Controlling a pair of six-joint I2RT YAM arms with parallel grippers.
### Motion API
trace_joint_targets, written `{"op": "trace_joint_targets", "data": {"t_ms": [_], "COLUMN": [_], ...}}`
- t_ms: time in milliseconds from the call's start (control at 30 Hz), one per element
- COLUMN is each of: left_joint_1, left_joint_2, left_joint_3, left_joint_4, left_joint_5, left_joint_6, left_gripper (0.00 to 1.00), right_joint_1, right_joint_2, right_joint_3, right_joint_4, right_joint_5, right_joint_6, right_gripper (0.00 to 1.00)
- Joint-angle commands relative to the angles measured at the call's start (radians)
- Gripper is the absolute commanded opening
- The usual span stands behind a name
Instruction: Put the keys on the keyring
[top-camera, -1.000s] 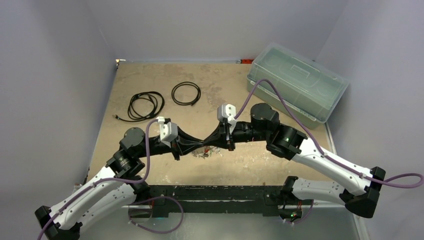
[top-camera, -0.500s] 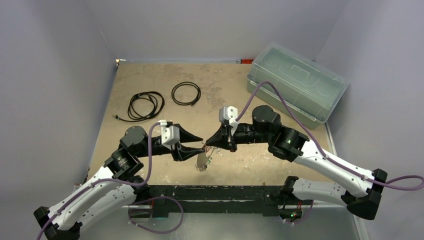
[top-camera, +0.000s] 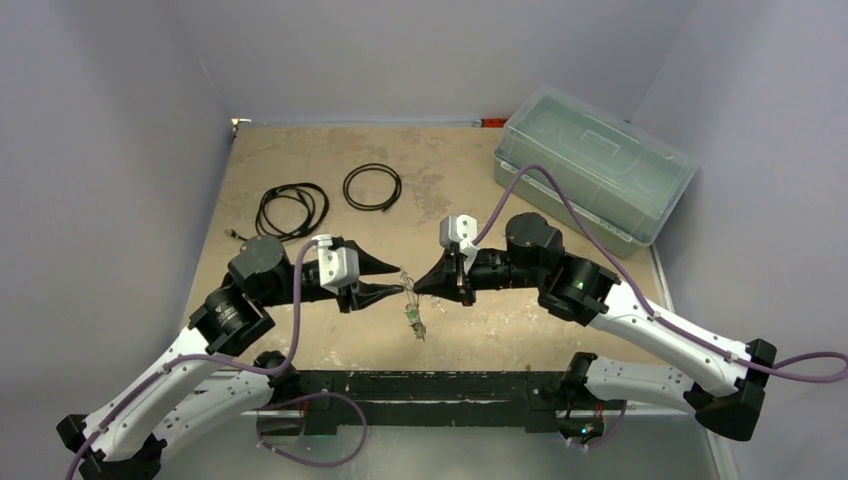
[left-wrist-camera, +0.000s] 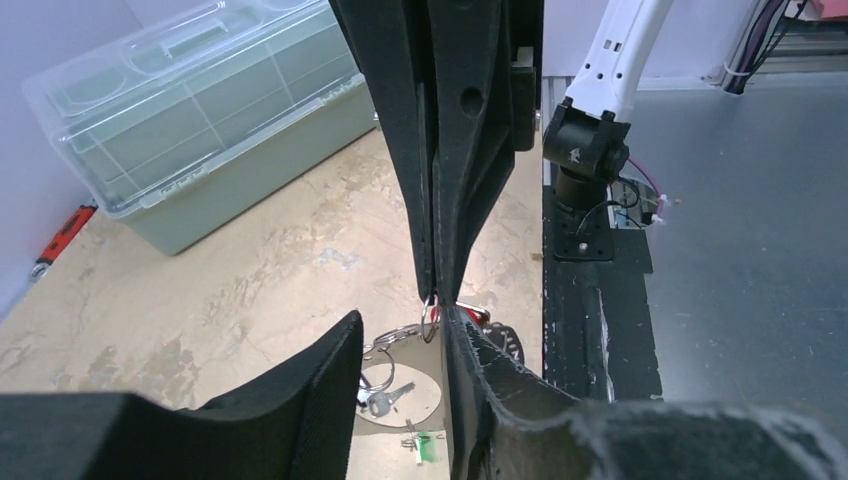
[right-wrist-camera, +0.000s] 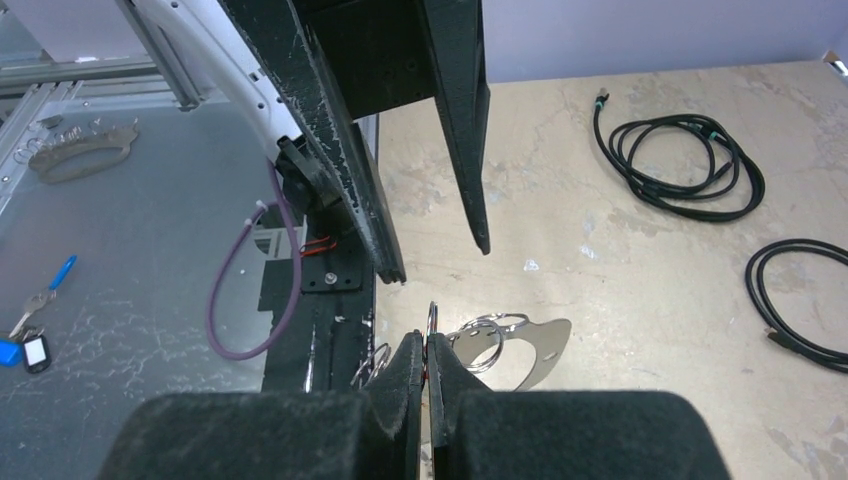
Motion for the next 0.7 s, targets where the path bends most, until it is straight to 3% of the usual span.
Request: {"op": "trace_joint_targets", "data": {"t_ms": [0, 200, 467, 667], "left_joint_1": [0.000, -0.001, -0.003, -0.005], "left_joint_2": [0.043, 0.090, 0.119, 0.137], "left_joint_3": [0.066, 0.072, 0.073, 0.063], "left_joint_4": [-0.055, -0.056, -0.054, -0.041], "left_joint_5": [0.016, 0.064, 0.096, 0.140], "left_joint_6": [0.059, 0.070, 0.090, 0.089], "left_gripper": [0.32, 0.31, 0.19, 0.17], "right_joint_1": [0.010, 0.013, 0.015, 0.018], "right_joint_2": [-0.017, -0.030, -0.040, -0.042], "right_joint_3": [0.020, 0.019, 0.013, 0.012], "right_joint_4": [0.039, 0.041, 0.047, 0.055], "right_joint_5": [0.021, 0.022, 0.024, 0.019], "right_joint_6": [-0.014, -0.014, -0.010, -0.009], "right_gripper": [0.00, 0.00, 0.00, 0.00]}}
